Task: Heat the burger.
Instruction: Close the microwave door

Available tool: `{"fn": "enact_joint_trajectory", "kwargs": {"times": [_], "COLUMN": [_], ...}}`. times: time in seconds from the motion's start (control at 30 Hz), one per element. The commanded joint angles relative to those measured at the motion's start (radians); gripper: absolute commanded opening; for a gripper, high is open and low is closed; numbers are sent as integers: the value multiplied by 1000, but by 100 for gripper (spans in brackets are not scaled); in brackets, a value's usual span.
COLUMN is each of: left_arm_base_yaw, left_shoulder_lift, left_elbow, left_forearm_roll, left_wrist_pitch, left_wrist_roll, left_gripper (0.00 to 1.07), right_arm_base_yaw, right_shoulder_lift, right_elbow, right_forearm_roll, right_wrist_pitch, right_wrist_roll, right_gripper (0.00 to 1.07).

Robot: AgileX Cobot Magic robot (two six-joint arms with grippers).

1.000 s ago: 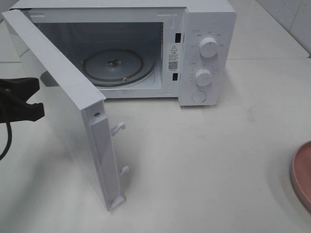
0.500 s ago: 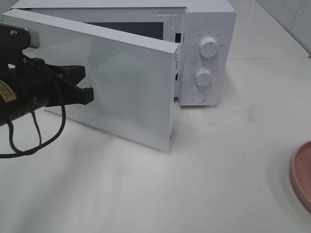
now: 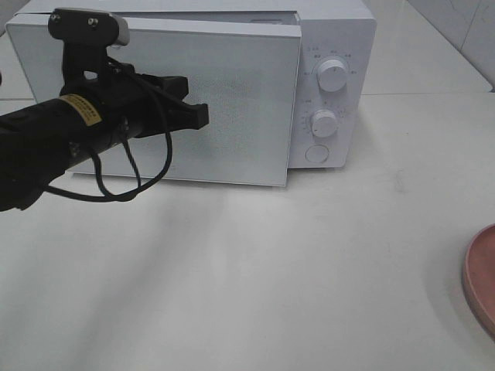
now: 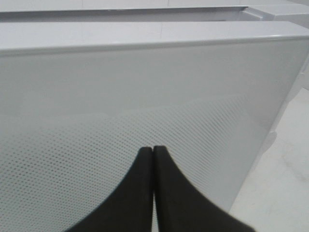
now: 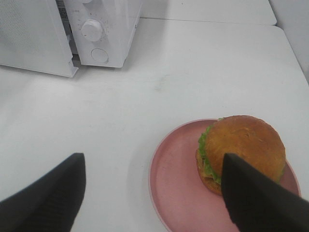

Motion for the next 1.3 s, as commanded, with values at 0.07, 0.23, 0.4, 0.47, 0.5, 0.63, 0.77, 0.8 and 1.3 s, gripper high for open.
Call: {"fn": "enact_joint_trajectory", "kwargs": {"times": [0.07, 0.23, 0.4, 0.47, 0.5, 0.63, 0.77, 0.8, 1.3], "left_arm_base_yaw": [-23, -33, -33, -33, -33, -28, -28, -28, -114], "left_shoulder_lift": [51, 101, 139, 160, 160, 204, 229, 234, 128], "left_elbow": [-90, -163, -223, -257, -257, -343, -389, -400, -342], "left_forearm_roll": [-31, -73, -138, -154, -154, -155, -154, -154, -133], "left_wrist_pitch": [45, 72, 74, 77, 77, 149, 167, 172, 390], "left_wrist_roll": [8, 25, 58, 79, 79, 79, 98, 98, 148], "left_gripper": [0, 0, 0, 0, 0, 0, 0, 0, 0], "right_arm_base_yaw": [-5, -5, -5, -5, -5, -5, -5, -5, -5], "right_shoulder_lift": [-31, -31, -31, -31, -31, -31, -31, -31, -31], "right_elbow": [2, 2, 2, 2, 2, 2, 2, 2, 2], "right_forearm_roll": [2, 2, 2, 2, 2, 2, 2, 2, 2], "right_wrist_pitch": [-7, -7, -7, -7, -7, -7, -7, -7, -7], "right_wrist_roll": [-7, -7, -6, -6, -6, -6, -6, -6, -6], "right_gripper": [75, 75, 75, 75, 75, 75, 75, 75, 75]}}
